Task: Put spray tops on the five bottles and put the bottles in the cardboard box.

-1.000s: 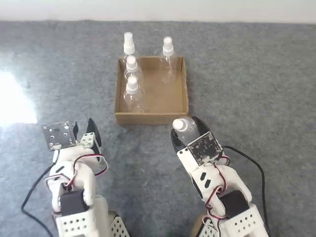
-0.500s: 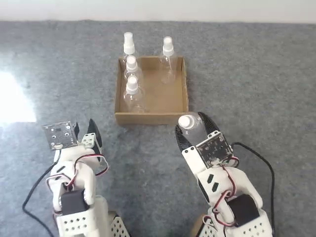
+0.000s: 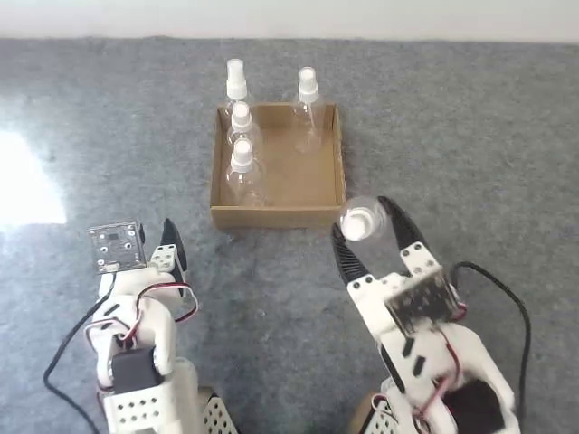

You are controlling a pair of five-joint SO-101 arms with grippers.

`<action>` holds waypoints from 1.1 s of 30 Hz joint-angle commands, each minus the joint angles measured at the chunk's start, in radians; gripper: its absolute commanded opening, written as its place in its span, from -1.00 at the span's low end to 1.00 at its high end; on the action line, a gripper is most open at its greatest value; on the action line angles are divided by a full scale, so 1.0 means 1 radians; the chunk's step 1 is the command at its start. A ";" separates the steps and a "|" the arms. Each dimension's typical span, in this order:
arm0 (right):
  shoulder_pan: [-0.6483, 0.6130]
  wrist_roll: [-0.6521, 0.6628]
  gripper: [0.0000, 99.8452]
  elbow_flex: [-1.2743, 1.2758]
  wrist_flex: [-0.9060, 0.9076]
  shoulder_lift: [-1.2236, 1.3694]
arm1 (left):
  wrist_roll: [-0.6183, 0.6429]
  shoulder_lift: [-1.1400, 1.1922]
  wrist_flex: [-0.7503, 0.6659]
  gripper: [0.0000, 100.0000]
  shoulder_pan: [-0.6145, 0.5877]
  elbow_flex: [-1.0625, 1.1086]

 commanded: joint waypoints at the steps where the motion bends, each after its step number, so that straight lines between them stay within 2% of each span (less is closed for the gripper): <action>1: 0.008 0.040 -0.83 -0.123 0.004 0.010 | -0.009 -0.012 -0.029 -0.74 -0.002 -0.010; 8: 0.008 0.061 -0.83 -0.233 0.002 0.058 | -0.014 -0.012 -0.029 -0.74 -0.003 -0.010; 22: 0.007 0.051 -0.83 -0.537 -0.008 0.489 | -0.015 -0.012 -0.031 -0.74 -0.003 0.001; 31: 0.007 0.049 -0.83 -0.568 -0.096 0.694 | -0.017 -0.012 -0.031 -0.74 -0.005 0.002; 33: 0.007 0.015 -0.83 -0.571 -0.113 0.714 | -0.017 -0.012 -0.031 -0.74 -0.005 0.004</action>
